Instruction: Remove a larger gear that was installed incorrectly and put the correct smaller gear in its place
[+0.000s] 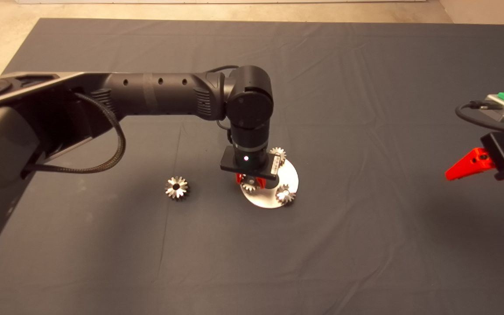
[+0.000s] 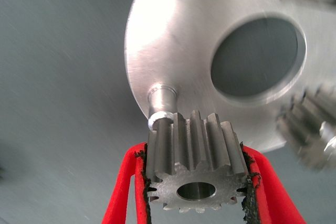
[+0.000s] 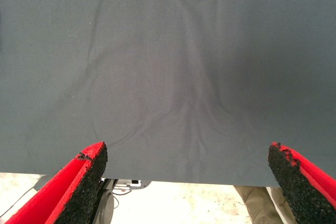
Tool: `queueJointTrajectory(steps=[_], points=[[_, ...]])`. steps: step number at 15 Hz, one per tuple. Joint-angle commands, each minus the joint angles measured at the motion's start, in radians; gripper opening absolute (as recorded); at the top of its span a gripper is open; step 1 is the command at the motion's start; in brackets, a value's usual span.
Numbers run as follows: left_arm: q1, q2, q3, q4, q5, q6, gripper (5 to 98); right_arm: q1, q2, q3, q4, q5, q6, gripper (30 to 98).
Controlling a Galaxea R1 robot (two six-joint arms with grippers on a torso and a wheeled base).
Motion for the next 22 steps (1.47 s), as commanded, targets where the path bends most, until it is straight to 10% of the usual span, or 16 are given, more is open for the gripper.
queueJointTrajectory(steps=[1, 12, 17, 22], points=[[-0.068, -0.01, -0.022, 0.038, 0.139, 0.022, 27.4, 0.022, 0.005, 0.005, 0.033, 0.0, -0.002, 81.3], [-0.086, 0.0, -0.005, -0.016, 0.139, 0.052, 27.4, 0.022, 0.005, 0.001, 0.03, 0.002, -0.002, 81.3], [-0.079, -0.002, 0.088, -0.031, 0.139, -0.054, 27.4, 0.022, 0.003, -0.003, 0.029, -0.003, -0.004, 81.3], [-0.072, -0.003, 0.059, -0.021, 0.139, -0.045, 27.5, 0.022, 0.005, 0.0, 0.03, -0.003, -0.004, 81.3]])
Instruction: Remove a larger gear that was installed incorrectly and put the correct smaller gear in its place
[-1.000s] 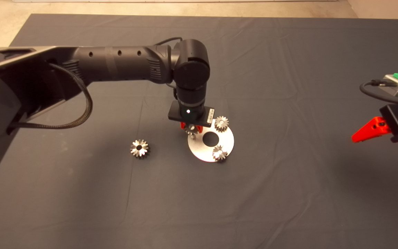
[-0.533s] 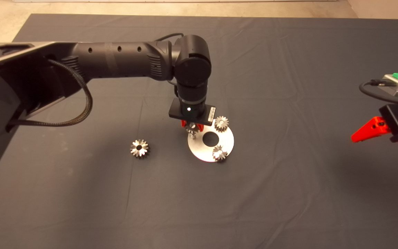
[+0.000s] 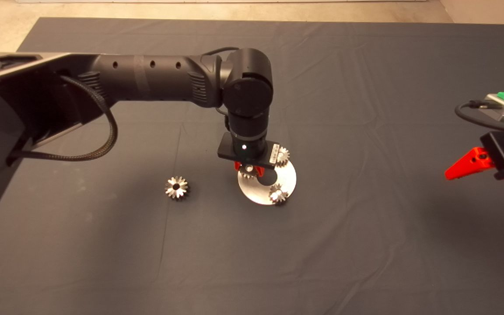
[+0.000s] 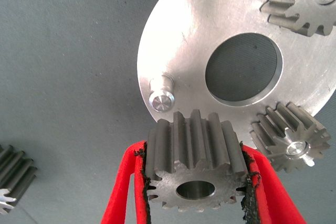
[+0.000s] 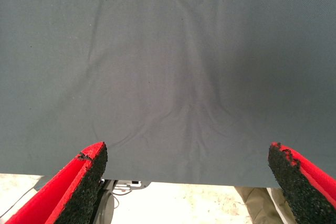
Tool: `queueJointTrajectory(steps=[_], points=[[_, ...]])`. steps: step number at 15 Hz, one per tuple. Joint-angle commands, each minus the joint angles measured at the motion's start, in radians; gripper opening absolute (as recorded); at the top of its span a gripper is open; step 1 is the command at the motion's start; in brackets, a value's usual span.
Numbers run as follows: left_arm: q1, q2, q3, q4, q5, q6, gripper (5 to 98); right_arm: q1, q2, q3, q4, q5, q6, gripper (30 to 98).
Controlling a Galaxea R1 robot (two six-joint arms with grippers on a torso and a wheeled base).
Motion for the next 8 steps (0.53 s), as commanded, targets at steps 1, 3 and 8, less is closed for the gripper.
queueJointTrajectory(steps=[1, 3, 8], points=[[-0.016, 0.004, -0.013, -0.008, 0.135, -0.003, 27.9, 0.022, 0.002, 0.004, 0.03, -0.003, -0.004, 81.3], [0.026, 0.005, -0.066, -0.005, 0.135, 0.049, 27.6, 0.022, 0.0, 0.006, 0.03, -0.003, -0.003, 81.3], [0.047, 0.005, -0.102, 0.041, 0.135, 0.082, 27.7, 0.022, 0.002, 0.006, 0.032, -0.002, -0.002, 81.3]])
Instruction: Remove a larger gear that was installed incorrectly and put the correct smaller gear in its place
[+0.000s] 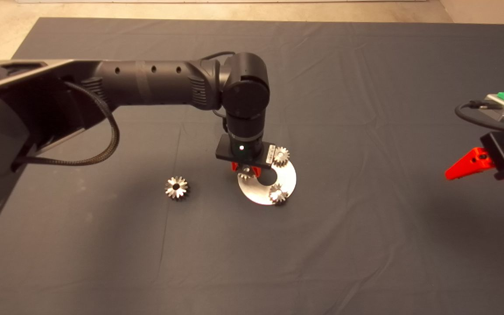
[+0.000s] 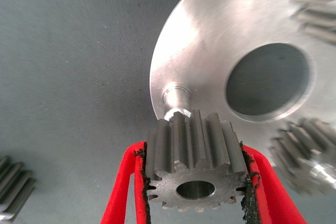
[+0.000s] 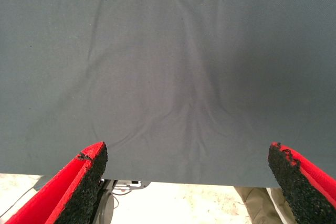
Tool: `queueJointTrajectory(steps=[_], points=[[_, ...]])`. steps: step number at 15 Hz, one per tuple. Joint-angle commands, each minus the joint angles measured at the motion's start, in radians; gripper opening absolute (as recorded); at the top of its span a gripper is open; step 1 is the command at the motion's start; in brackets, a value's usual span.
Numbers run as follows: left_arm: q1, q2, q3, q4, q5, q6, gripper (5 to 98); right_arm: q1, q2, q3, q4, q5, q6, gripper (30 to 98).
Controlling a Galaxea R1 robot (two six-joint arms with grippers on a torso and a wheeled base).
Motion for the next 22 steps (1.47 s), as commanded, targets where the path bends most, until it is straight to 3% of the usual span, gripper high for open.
queueJointTrajectory(steps=[1, 8, 10, 12, 22], points=[[0.011, 0.004, -0.048, 0.032, 0.134, 0.049, 27.7, 0.022, 0.002, 0.005, 0.032, -0.001, -0.003, 81.3], [-0.005, 0.006, -0.051, 0.031, 0.134, 0.059, 27.6, 0.022, 0.005, 0.005, 0.032, -0.001, -0.002, 81.3], [-0.056, 0.006, -0.054, 0.025, 0.134, 0.06, 27.7, 0.022, 0.007, 0.003, 0.031, 0.0, -0.002, 81.3], [-0.079, 0.006, -0.047, 0.012, 0.134, 0.06, 27.7, 0.022, 0.009, 0.001, 0.03, 0.0, -0.002, 81.3], [-0.077, 0.003, 0.026, -0.021, 0.134, 0.043, 27.4, 0.022, 0.007, 0.001, 0.032, -0.003, -0.002, 81.3]])
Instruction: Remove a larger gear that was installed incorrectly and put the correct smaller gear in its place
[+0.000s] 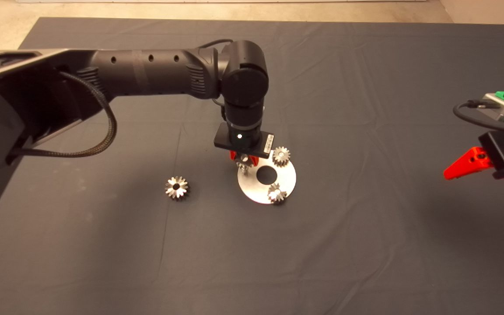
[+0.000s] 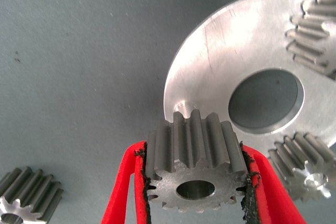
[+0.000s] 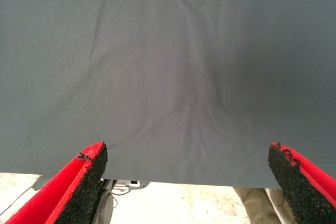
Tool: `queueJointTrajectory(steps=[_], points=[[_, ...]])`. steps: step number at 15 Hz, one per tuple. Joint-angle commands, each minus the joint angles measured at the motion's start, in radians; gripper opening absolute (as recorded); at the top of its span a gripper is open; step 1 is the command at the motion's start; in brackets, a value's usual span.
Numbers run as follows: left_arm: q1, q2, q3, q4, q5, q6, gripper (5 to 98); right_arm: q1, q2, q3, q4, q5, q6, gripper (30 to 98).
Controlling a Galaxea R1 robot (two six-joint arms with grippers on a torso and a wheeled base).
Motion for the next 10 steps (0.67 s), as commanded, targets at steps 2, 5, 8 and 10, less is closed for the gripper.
queueJointTrajectory(steps=[2, 5, 8, 10], points=[[-0.03, 0.003, 0.045, -0.037, 0.133, -0.002, 27.8, 0.02, -0.003, 0.004, 0.032, -0.002, -0.002, 81.3], [0.007, 0.006, -0.009, -0.034, 0.133, 0.01, 27.5, 0.02, -0.005, 0.005, 0.032, -0.002, -0.002, 81.3], [0.023, 0.009, -0.038, -0.035, 0.133, 0.012, 27.4, 0.02, -0.011, 0.007, 0.033, -0.002, -0.002, 81.3], [0.023, 0.017, -0.062, -0.035, 0.133, 0.041, 27.4, 0.021, -0.017, 0.013, 0.033, -0.002, -0.002, 81.3]])
